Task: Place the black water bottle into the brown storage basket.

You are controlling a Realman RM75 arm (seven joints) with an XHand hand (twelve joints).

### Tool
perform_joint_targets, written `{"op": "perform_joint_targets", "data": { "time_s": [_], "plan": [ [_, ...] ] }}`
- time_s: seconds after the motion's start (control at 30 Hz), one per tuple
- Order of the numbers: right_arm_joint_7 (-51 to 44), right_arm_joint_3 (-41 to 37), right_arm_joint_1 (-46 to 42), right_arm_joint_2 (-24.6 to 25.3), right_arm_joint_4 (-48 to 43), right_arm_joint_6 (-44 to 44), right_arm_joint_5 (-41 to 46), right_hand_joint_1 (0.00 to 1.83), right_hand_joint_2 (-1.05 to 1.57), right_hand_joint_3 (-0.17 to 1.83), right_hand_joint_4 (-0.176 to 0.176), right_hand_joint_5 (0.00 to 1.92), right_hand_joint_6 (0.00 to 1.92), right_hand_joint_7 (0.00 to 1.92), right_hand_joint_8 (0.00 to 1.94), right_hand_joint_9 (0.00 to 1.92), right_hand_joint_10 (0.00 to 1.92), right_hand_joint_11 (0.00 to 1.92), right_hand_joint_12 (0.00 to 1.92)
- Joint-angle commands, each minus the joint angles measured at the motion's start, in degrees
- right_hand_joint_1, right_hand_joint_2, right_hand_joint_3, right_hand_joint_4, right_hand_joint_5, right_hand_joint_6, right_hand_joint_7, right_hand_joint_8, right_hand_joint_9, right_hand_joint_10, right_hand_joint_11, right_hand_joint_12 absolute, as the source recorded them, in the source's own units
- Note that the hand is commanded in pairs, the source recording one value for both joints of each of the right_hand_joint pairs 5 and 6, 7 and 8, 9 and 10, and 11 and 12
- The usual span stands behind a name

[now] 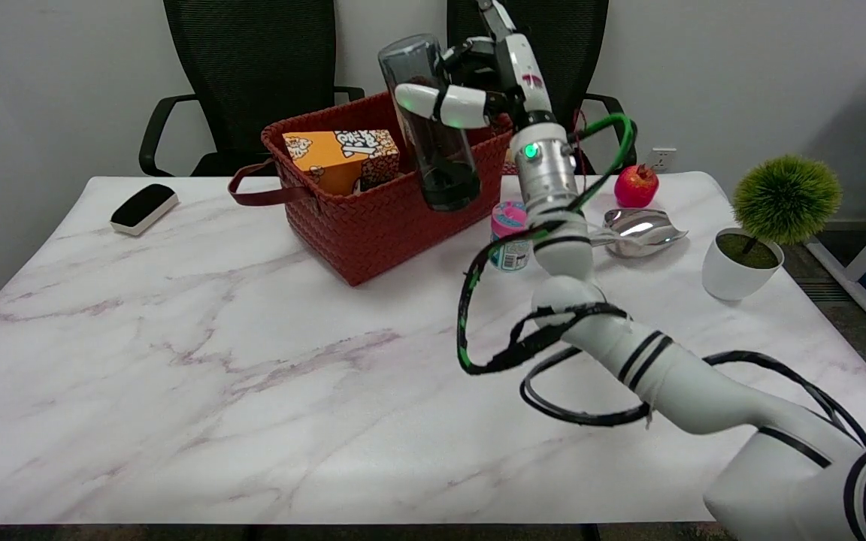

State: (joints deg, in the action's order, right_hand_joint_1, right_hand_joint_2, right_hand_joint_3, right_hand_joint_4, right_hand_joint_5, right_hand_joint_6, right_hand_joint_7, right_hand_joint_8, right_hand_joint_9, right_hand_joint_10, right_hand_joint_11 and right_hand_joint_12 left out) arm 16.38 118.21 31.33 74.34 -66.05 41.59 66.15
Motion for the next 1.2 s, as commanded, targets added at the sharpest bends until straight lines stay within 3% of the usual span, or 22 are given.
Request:
{"op": "perform_joint_targets", "data": {
  "time_s": [0.03, 0.5, 1.2],
  "plan": [
    [-8.11, -2.85, 19.5, 6.01, 13.3, -15.89, 0.03, 1.22, 0.58, 0.39, 0.0, 0.19, 0.19, 1.12, 1.12, 0.67, 0.67, 1.24, 1.24],
    [-9.39, -1.89, 31.39, 10.24, 27.18, -16.85, -0.45, 1.23, 0.39, 0.66, 0.0, 0.13, 0.13, 1.04, 1.04, 0.59, 0.59, 1.06, 1.06],
    [-9.39, -1.81, 25.14, 6.31, 32.46, -19.16, 3.54, 1.23, 0.34, 0.7, 0.0, 0.1, 0.1, 1.0, 1.0, 0.55, 0.55, 1.06, 1.06]
  ]
}}
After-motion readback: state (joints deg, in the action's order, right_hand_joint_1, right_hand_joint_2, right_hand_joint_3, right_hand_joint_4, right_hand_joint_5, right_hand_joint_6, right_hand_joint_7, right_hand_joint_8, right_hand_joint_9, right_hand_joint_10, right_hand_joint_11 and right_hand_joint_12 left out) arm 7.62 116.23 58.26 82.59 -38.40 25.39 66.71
